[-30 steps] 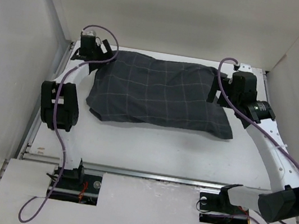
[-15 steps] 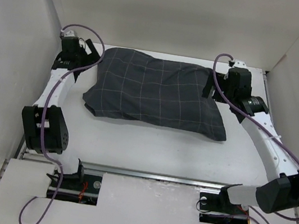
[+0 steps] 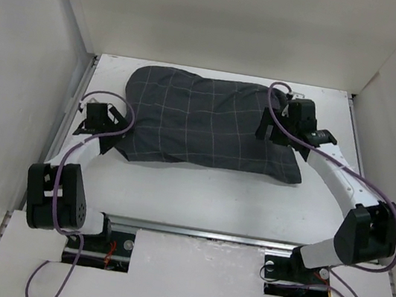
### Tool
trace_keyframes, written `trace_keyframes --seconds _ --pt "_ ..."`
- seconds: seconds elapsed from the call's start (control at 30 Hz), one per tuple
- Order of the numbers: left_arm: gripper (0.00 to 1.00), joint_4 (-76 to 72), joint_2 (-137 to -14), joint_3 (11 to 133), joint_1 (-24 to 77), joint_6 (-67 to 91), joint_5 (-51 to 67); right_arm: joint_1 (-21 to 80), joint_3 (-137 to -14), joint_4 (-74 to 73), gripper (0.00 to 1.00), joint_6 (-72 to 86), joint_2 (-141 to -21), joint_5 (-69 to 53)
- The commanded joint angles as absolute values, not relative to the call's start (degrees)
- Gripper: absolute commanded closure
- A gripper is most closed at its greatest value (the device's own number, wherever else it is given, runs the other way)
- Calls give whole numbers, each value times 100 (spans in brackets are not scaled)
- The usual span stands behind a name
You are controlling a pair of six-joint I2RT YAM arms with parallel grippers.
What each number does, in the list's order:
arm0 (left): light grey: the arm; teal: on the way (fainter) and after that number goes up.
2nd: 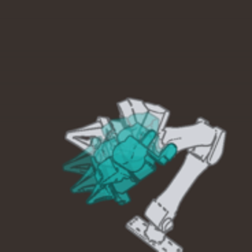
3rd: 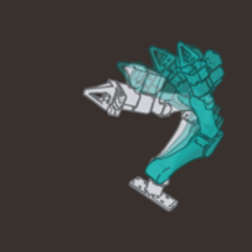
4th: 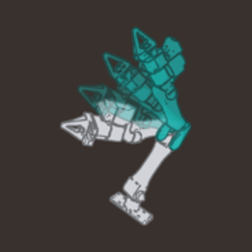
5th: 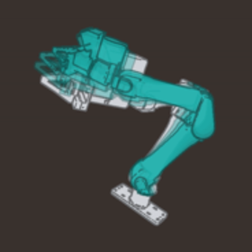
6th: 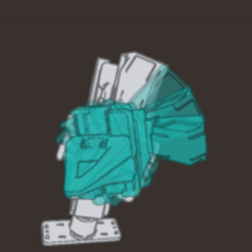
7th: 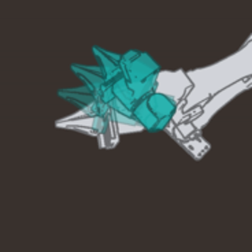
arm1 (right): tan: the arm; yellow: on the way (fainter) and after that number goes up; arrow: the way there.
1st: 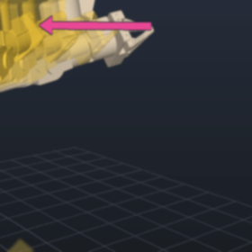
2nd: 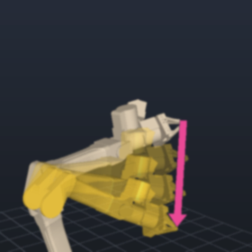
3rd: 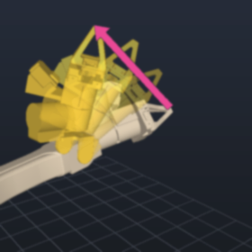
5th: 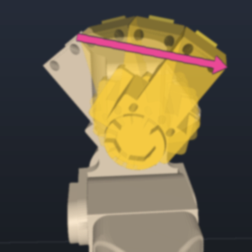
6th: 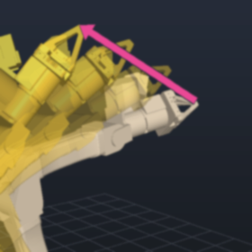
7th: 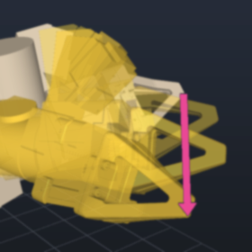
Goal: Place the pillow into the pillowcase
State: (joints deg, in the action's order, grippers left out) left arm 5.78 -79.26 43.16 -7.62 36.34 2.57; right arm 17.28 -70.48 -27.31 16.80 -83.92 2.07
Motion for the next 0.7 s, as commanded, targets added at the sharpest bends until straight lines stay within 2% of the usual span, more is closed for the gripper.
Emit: trace_keyframes --seconds 0.0,0.03,0.07,0.1,0.13,0.23,0.37,0.43,0.47,0.5,0.53,0.57,0.67 --pt "19 -260 -7892 4017 -773 3736 456 1705 -6689 -2268 1 1749 -8306 35" --pt "31 -429 -8006 4017 -773 3666 588 1705 -6628 -2268 1 1749 -8306 35" --pt "46 -552 -8129 4017 -773 3665 798 1705 -6627 -2215 1 1801 -8358 35" --pt "87 -632 -8400 4017 -773 3665 800 1705 -6627 -2215 1 1802 -8358 -26" --pt "100 -633 -8533 4104 -773 3613 852 1705 -6627 -2215 1 1802 -8428 -26" --pt "100 -580 -8570 4228 -773 3463 923 1705 -6505 -2066 1 1907 -8613 149" --pt "100 -826 -7876 4052 -773 3463 923 1705 -6268 -1732 1 1907 -8876 116" --pt "100 -879 -7630 4052 -773 3463 1193 1705 -6161 -1469 17 1907 -9086 -8" --pt "100 -879 -7577 4052 -773 3411 1256 1653 -6161 -1416 31 1855 -9184 -87" --pt "100 -879 -7576 4130 -773 3410 1309 1600 -6283 -1415 49 1854 -9272 -262" --pt "100 -879 -7524 4192 -773 3410 1466 1600 -6397 -1415 91 1854 -9325 -351" --pt "100 -879 -7523 4410 -773 3341 1563 1600 -6538 -1415 100 1854 -9325 -352" --pt "100 -932 -7523 5025 -773 3270 2310 1450 -7520 -1678 100 1802 -9054 17"
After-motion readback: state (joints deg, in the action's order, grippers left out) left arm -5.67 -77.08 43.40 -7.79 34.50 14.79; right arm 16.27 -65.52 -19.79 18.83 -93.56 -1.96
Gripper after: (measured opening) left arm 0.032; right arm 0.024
